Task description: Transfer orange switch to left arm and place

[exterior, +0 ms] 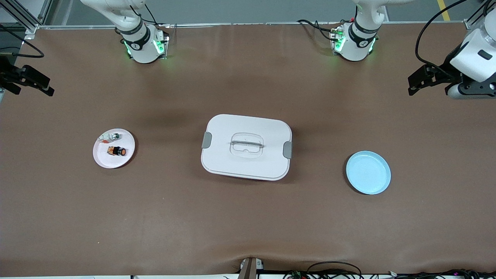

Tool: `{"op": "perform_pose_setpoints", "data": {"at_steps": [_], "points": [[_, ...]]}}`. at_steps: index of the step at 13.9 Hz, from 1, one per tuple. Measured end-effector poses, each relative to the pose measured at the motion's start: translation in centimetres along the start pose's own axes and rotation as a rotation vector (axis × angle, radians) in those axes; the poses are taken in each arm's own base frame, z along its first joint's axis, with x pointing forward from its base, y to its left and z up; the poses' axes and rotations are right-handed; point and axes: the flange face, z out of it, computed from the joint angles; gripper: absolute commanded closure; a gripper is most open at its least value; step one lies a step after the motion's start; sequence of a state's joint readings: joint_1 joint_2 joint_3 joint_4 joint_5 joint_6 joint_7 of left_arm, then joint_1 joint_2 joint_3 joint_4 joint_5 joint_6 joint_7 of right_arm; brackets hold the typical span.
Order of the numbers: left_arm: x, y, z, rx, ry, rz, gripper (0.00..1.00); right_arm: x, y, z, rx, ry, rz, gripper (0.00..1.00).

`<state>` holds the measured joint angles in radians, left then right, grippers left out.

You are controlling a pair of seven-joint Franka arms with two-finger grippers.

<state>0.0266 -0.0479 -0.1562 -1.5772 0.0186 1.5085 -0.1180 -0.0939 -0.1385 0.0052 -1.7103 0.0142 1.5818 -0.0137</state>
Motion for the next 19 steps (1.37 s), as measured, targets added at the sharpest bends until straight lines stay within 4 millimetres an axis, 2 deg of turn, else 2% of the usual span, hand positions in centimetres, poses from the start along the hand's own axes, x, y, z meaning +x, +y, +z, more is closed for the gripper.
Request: {"op": "perform_pose_setpoints", "data": {"at_steps": [10, 19], "points": [[0.05, -0.74, -0.88, -0.002, 0.017, -0.013, 0.0, -0.13, -0.1, -0.04, 0.0, 0.0, -0.002, 0.0], [-0.08, -0.83, -0.69, -0.001, 0.0, -0.013, 0.0, -0.37, -0.27, 0.08, -0.001, -0.005, -0.005, 0.0]]}}
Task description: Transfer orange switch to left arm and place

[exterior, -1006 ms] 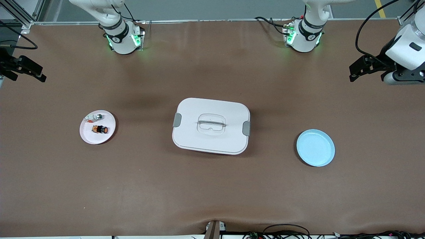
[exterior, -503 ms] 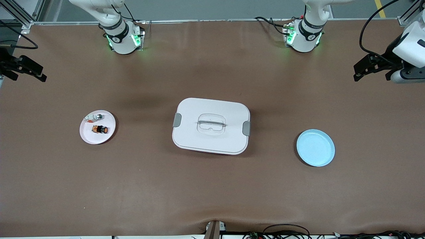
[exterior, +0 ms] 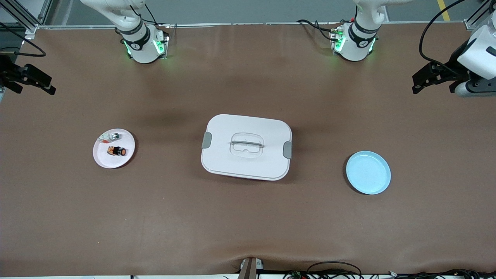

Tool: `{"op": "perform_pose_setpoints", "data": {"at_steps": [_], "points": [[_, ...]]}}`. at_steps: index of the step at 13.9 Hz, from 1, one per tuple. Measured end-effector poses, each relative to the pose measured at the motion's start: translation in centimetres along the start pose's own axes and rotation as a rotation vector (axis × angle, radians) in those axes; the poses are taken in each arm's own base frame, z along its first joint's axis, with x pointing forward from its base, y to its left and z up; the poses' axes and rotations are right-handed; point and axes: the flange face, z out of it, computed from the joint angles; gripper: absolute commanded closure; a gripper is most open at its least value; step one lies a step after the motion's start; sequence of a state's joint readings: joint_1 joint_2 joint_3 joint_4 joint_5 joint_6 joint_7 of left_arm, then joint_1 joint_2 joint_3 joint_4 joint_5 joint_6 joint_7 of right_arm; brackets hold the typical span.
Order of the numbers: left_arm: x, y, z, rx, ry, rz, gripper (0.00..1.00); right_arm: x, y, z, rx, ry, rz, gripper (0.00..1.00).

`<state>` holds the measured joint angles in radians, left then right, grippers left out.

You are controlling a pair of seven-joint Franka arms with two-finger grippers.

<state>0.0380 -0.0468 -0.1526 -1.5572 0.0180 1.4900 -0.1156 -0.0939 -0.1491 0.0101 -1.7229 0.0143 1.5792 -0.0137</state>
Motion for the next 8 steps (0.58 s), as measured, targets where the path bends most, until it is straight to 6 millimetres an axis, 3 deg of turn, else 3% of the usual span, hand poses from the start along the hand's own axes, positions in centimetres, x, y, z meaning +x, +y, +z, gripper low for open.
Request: {"op": "perform_pose_setpoints", "data": {"at_steps": [8], "points": [[0.28, 0.14, 0.49, 0.0, -0.01, 0.003, 0.0, -0.01, 0.01, 0.0, 0.0, 0.0, 0.0, 0.0]]}}
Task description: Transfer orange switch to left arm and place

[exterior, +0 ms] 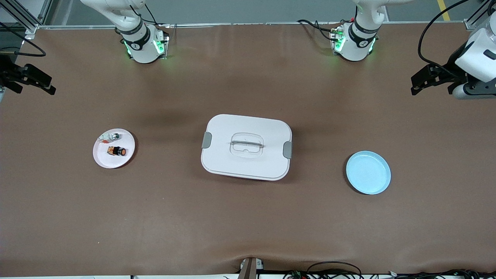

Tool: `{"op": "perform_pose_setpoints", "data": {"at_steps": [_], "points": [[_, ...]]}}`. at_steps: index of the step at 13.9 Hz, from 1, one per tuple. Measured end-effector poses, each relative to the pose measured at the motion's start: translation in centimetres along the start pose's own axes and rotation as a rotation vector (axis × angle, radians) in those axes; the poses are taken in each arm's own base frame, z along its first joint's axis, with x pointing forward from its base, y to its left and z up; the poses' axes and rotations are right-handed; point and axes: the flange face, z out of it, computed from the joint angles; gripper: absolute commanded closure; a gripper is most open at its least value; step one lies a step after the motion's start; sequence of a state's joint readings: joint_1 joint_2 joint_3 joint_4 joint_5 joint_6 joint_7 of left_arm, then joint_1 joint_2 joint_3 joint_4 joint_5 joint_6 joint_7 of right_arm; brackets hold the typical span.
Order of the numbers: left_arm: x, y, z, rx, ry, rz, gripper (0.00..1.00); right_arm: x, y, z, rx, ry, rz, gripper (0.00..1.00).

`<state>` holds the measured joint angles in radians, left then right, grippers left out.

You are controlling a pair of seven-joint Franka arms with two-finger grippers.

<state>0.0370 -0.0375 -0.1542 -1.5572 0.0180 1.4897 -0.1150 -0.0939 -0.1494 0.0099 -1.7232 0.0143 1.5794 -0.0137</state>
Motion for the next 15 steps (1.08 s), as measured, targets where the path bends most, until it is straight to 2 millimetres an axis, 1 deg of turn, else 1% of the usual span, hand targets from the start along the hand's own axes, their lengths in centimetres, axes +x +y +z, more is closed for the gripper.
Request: {"op": "perform_pose_setpoints", "data": {"at_steps": [7, 9, 12, 15], "points": [[0.0, 0.2, 0.1, 0.0, -0.001, 0.003, 0.0, 0.2, -0.2, 0.2, 0.0, -0.001, -0.004, 0.0], [0.0, 0.2, 0.1, 0.0, -0.001, 0.003, 0.0, 1.0, -0.2, 0.8, 0.001, -0.003, -0.005, 0.0], [0.0, 0.2, 0.1, 0.0, -0.004, 0.004, 0.0, 2.9, -0.1, 2.2, 0.002, -0.021, -0.004, 0.0], [0.0, 0.2, 0.1, 0.0, -0.004, 0.004, 0.0, 4.0, -0.1, 3.2, 0.002, -0.035, -0.006, 0.0]]}}
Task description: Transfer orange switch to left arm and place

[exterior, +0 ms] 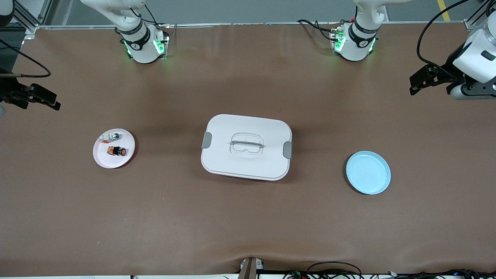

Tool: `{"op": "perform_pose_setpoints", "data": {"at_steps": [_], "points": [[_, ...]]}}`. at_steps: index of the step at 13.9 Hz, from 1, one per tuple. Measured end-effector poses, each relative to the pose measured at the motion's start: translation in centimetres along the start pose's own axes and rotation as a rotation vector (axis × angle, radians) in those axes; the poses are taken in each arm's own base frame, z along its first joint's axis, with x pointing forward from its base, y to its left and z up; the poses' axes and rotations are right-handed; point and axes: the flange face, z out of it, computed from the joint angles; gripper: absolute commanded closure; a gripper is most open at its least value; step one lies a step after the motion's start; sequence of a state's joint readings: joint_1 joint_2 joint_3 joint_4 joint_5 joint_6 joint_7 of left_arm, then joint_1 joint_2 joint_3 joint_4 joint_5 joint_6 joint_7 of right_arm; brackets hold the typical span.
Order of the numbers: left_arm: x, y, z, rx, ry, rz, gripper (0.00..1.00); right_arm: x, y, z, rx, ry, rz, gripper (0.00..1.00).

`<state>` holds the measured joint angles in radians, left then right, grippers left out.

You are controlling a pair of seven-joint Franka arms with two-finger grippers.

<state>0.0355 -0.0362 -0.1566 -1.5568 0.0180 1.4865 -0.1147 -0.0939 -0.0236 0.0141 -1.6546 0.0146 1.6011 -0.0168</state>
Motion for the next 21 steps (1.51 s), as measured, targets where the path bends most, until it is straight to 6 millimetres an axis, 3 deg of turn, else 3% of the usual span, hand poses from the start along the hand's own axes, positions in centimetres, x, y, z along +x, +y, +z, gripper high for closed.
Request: {"op": "perform_pose_setpoints", "data": {"at_steps": [2, 4, 8, 13, 21], "points": [[0.0, 0.0, 0.0, 0.0, 0.0, 0.0, 0.0, 0.4, 0.0, 1.0, 0.0, -0.015, -0.003, 0.0], [0.0, 0.0, 0.0, 0.0, 0.0, 0.0, 0.0, 0.9, 0.1, 3.2, 0.001, -0.028, -0.003, 0.0], [0.0, 0.0, -0.2, 0.0, 0.003, 0.0, 0.0, 1.0, 1.0, 8.6, 0.013, -0.072, 0.018, 0.0], [0.0, 0.0, -0.2, -0.001, 0.005, 0.0, 0.0, 0.7, 4.0, 15.6, 0.069, -0.092, 0.097, 0.0], [0.0, 0.0, -0.4, -0.001, 0.008, 0.0, 0.0, 2.5, 4.2, 27.5, 0.065, -0.085, 0.064, 0.0]]}}
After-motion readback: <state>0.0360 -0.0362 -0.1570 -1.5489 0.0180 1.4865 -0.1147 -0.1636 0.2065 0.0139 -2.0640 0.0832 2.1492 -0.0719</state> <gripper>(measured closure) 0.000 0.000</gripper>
